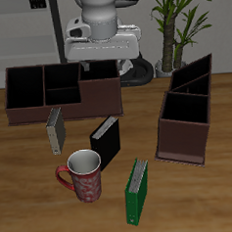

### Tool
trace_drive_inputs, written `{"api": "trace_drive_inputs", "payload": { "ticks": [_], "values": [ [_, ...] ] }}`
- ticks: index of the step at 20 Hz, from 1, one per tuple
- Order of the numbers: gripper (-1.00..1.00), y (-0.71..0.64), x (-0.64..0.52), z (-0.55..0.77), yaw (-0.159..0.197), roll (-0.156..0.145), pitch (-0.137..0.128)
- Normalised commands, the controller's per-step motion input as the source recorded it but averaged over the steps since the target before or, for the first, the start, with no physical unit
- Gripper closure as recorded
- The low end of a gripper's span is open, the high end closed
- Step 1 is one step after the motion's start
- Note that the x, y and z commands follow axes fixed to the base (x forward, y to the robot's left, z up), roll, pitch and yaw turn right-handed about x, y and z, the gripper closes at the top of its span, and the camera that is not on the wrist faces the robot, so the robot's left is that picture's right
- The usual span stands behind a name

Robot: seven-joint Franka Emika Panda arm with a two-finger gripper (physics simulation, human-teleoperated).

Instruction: Place the yellow book into the left desk caddy's right compartment

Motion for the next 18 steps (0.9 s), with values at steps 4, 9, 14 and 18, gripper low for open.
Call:
{"api": "trace_drive_inputs", "payload": {
  "ticks": [4, 9, 14, 18],
  "values": [
    [-1.0, -0.22, 0.02, -0.05, 0.017, 0.065, 0.015],
    [-1.0, -0.49, 0.06, -0.1, 0.011, -0.022, -0.009],
    [-1.0, -0.4, 0.01, -0.21, 0.039, -0.002, -0.022],
    [-1.0, -0.57, 0.01, -0.16, -0.059, -0.029, -0.008]
  ]
}}
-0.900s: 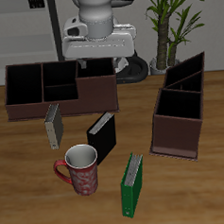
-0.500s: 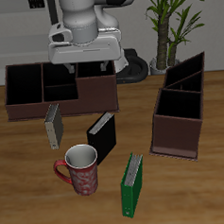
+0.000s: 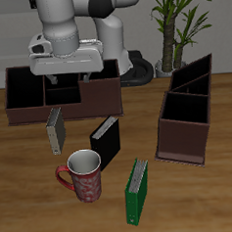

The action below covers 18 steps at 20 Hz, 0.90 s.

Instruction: Place the yellow book into the left desk caddy's right compartment

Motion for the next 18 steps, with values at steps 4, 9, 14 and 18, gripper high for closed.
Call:
{"api": "trace_drive_inputs", "payload": {
  "ticks": [4, 9, 14, 18],
  "values": [
    [-1.0, -0.6, 0.0, -0.18, -0.036, -0.05, -0.016],
    [-1.0, -0.31, -0.03, -0.09, -0.011, -0.005, -0.04],
    [-1.0, -0.23, 0.04, -0.27, 0.022, 0.005, -0.012],
    [-1.0, -0.1, 0.07, -0.3, 0.019, 0.008, 0.013]
  ]
}}
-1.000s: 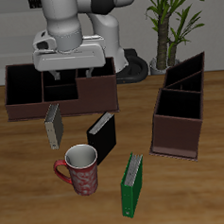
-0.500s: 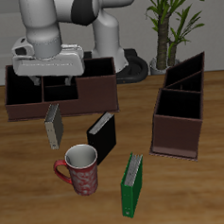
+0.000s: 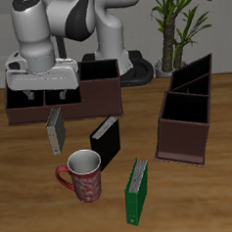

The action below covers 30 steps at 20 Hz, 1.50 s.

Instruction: Place the yellow book into the left desk caddy's right compartment

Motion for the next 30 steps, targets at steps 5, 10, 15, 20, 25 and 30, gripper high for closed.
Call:
{"api": "trace_drive_inputs", "payload": {
  "ticks": [5, 10, 15, 20, 25, 30],
  "values": [
    [-1.0, 0.01, 0.06, -0.15, 0.024, -0.017, -0.014],
    [-1.0, 0.08, 0.03, -0.23, -0.001, 0.006, 0.004],
    [-1.0, 0.07, -0.06, -0.28, 0.067, -0.034, -0.041],
    [-1.0, -0.02, -0.07, -0.26, -0.038, -0.016, -0.015],
    [-1.0, -0.07, -0.11, -0.19, -0.006, -0.031, -0.034],
    [-1.0, 0.0, -0.06, -0.21, -0.02, 0.008, 0.024]
  ]
}}
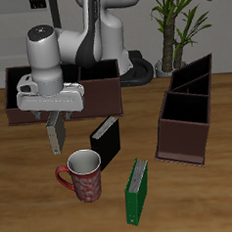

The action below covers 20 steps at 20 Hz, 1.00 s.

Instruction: Place the yellow book into the left desk caddy's right compartment

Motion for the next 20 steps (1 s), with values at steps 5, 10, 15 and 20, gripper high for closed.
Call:
{"api": "trace_drive_inputs", "payload": {
  "ticks": [5, 10, 15, 20],
  "values": [
    [1.0, -0.01, 0.02, -0.14, -0.022, -0.005, 0.018],
    [1.0, -0.09, 0.06, -0.07, -0.014, -0.008, 0.017],
    [1.0, 0.04, 0.03, 0.01, -0.012, 0.013, 0.016],
    [1.0, 0.09, 0.0, 0.21, -0.002, -0.002, -0.011]
  ]
}}
